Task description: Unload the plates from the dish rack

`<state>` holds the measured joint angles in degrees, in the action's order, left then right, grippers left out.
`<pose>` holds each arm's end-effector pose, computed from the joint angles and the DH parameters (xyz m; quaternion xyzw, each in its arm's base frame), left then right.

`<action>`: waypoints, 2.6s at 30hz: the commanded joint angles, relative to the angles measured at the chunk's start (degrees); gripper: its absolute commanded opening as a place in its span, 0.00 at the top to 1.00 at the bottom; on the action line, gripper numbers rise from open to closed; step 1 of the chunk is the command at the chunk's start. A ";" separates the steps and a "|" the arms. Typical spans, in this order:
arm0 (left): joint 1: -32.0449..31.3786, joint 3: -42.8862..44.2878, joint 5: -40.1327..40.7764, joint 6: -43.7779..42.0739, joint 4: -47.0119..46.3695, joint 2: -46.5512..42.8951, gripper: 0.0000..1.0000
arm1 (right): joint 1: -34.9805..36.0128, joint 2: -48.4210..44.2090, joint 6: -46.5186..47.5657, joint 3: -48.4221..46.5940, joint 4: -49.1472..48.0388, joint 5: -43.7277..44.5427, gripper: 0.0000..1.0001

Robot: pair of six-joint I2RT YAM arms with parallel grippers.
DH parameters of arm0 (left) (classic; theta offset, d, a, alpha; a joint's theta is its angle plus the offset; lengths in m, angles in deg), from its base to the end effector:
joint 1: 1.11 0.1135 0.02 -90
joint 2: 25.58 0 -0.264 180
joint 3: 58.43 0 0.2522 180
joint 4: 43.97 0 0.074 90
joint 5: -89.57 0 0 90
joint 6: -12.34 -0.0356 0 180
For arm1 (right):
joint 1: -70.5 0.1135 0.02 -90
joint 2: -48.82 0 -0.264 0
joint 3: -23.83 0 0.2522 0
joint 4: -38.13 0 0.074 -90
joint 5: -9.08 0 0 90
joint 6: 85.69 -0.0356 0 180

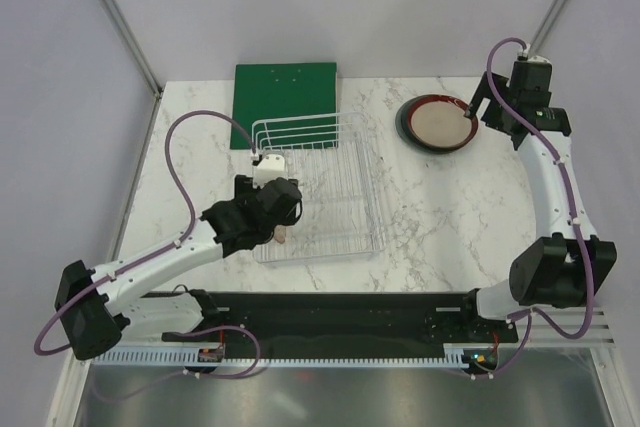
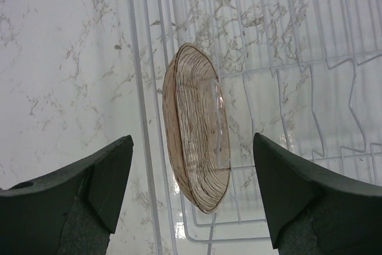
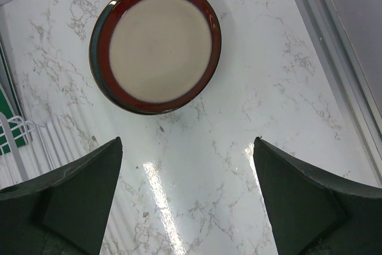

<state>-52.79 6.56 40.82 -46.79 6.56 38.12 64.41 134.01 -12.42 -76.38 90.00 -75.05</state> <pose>0.1554 -0.1588 0.2795 0.0378 0.8850 0.0332 0.4628 0.3268 -0.0385 0.3763 0.1991 0.8710 -0.0042 0.4491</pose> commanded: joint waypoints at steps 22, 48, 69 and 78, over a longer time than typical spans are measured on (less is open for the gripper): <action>-2.11 5.38 10.16 12.54 6.64 11.26 0.78 | 0.37 -8.72 -0.67 7.09 -1.90 -3.41 0.04; -4.57 26.64 25.89 28.07 42.37 22.78 0.98 | 0.46 -9.78 -0.85 10.17 -2.34 -5.69 0.05; -5.36 20.17 2.80 -3.35 -5.40 6.79 0.98 | 3.89 -17.86 -8.73 17.98 -14.98 -47.60 0.04; -4.31 18.57 -10.75 -6.44 -22.34 7.67 0.98 | 5.65 -20.06 -12.27 23.87 -19.83 -55.52 0.04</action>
<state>-57.82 25.37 37.61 -48.69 -1.48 46.14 69.66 115.60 -22.74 -53.96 74.83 -124.71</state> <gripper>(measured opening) 0.048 0.960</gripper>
